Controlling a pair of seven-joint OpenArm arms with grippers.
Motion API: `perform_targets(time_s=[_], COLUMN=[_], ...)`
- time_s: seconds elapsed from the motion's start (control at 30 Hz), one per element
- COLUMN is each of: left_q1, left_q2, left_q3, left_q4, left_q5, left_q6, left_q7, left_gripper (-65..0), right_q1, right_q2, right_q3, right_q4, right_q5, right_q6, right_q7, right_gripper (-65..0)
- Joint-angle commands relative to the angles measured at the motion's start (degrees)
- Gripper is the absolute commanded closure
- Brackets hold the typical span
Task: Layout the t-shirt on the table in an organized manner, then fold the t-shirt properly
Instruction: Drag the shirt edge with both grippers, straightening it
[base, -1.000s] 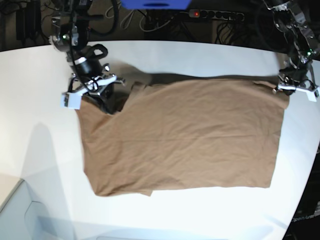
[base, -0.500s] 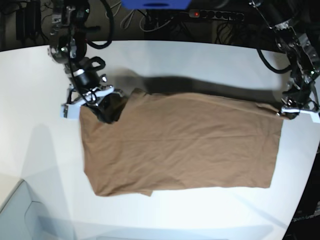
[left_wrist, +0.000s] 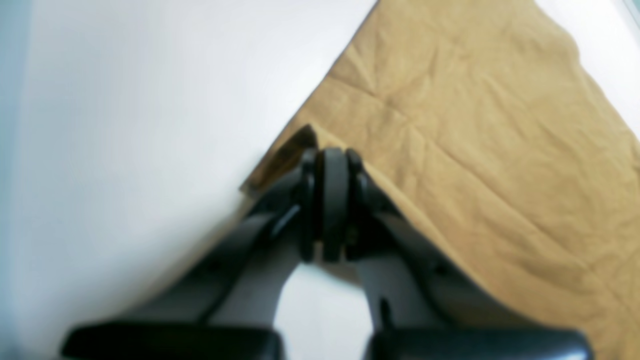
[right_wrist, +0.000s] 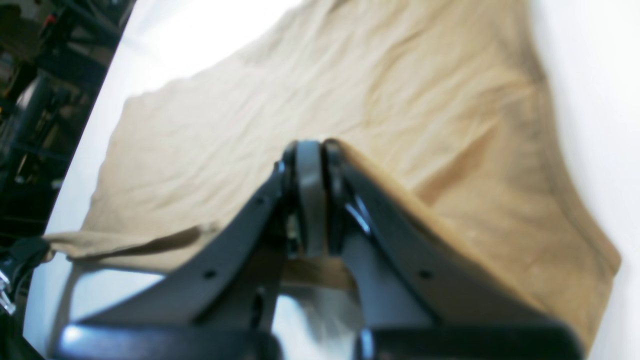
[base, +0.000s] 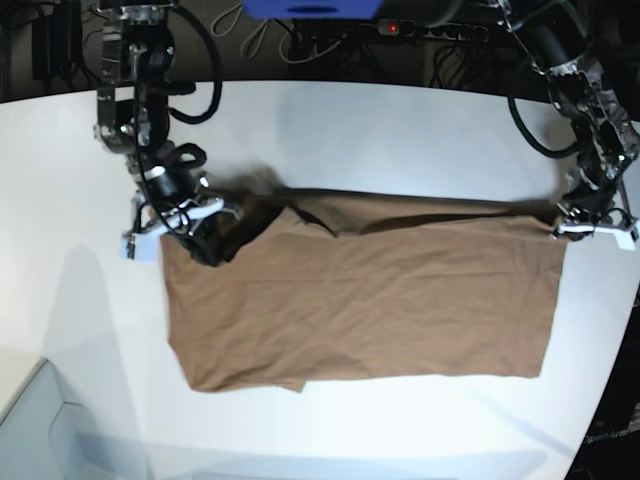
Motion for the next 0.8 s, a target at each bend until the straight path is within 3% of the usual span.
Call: perform_targets(time_s=[0.0, 0.23, 0.6, 0.67, 0.77], left_q1=[-1.4, -4.0, -6.3, -6.3, -6.4], left_q2=[-0.9, -3.6, -3.7, -3.7, -4.5], left_q3=[-0.1, 2.8, 3.3, 3.3, 3.4], left_q4=[0.5, -4.5, -6.9, -6.9, -6.9], left_q5=[-0.4, -0.4, -0.4, -0.4, -0.4], left_q6=[-0.2, -0.2, -0.5, -0.5, -0.2], left_q7=[-1.2, -1.2, -1.3, -1.2, -1.2], left_gripper=[-0.4, -0.6, -1.1, -3.9, -17.8], right_q1=[1.3, 3.5, 5.6, 5.8, 6.5], right_q2=[0.2, 0.3, 0.3, 0.3, 0.3], right_q3=[0.0, 0.0, 0.0, 0.0, 0.0], right_q4=[0.6, -2.6, -5.1, -5.6, -7.3], right_q5=[0.7, 0.7, 0.7, 0.7, 0.7], right_q6=[0.8, 0.8, 0.8, 0.8, 0.8], right_q7=[1.3, 1.4, 1.7, 1.5, 1.4], right_gripper=[0.0, 0.0, 0.0, 0.0, 0.0])
